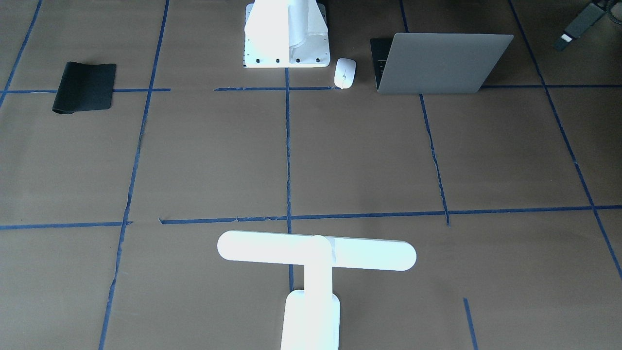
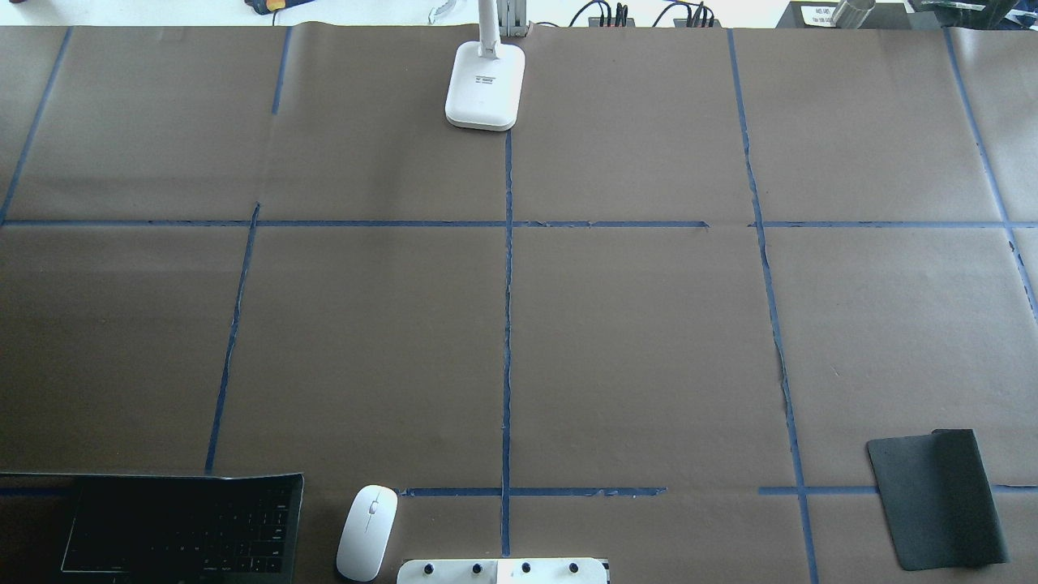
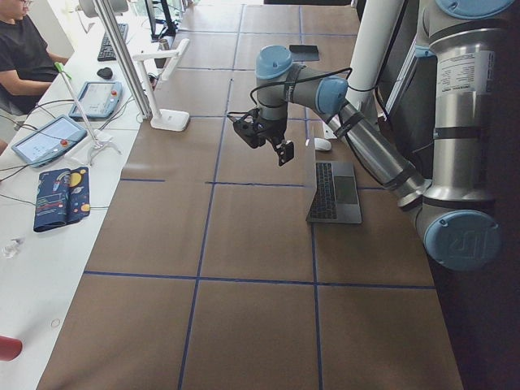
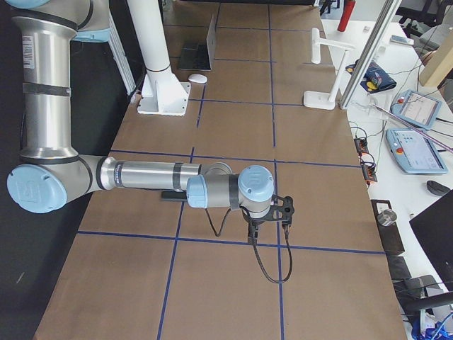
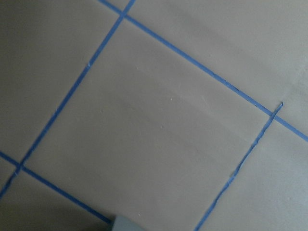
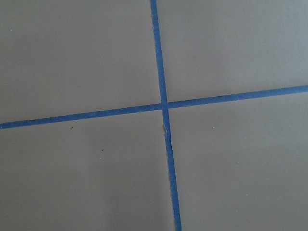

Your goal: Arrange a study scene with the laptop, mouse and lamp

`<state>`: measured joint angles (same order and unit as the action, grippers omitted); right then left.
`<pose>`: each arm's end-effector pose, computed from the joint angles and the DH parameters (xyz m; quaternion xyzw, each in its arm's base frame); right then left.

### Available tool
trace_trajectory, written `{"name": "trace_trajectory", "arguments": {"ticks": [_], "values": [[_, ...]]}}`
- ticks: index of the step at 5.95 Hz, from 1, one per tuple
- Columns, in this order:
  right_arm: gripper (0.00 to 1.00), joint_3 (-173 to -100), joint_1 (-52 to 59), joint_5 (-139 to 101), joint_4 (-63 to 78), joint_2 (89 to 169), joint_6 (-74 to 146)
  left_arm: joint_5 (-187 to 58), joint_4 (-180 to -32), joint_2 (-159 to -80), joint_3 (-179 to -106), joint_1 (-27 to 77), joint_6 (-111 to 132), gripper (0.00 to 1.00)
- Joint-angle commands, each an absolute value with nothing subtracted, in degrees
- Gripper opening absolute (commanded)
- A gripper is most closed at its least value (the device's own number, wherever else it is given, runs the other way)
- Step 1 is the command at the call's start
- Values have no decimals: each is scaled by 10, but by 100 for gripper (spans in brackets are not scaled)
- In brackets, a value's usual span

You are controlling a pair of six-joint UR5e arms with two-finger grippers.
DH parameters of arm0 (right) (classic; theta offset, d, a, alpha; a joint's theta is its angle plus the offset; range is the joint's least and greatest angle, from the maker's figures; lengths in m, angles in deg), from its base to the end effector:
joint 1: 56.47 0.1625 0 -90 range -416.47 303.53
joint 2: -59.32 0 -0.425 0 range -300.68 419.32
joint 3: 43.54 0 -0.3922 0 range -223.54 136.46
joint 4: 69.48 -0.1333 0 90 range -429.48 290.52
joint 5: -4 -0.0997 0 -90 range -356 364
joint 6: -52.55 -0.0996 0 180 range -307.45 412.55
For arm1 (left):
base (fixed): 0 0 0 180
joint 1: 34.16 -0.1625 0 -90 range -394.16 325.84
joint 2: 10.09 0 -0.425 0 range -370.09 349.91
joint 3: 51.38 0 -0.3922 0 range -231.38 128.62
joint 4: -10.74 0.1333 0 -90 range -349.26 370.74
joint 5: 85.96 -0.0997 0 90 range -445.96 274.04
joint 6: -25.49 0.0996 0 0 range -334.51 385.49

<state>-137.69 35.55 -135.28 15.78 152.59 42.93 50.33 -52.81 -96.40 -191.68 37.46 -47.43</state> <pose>0.0745 -0.4712 0.6357 0.0169 -0.4185 0.0717 0.9052 0.0551 -0.3604 0.3319 -0.1642 0.3856 -0.3537 0.8362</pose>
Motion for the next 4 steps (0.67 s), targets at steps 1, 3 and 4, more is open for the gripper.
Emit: {"name": "trace_trajectory", "arguments": {"ticks": [1, 3, 4], "values": [[100, -1384, 354, -1352, 162, 1500, 415, 457, -547, -966, -1960, 282, -735, 100], [100, -1383, 354, -1356, 159, 1505, 413, 332, -574, -966, -1993, 124, -963, 100], [100, -1381, 354, -1353, 159, 1505, 413, 325, -576, -966, -1995, 93, -1017, 100]]}}
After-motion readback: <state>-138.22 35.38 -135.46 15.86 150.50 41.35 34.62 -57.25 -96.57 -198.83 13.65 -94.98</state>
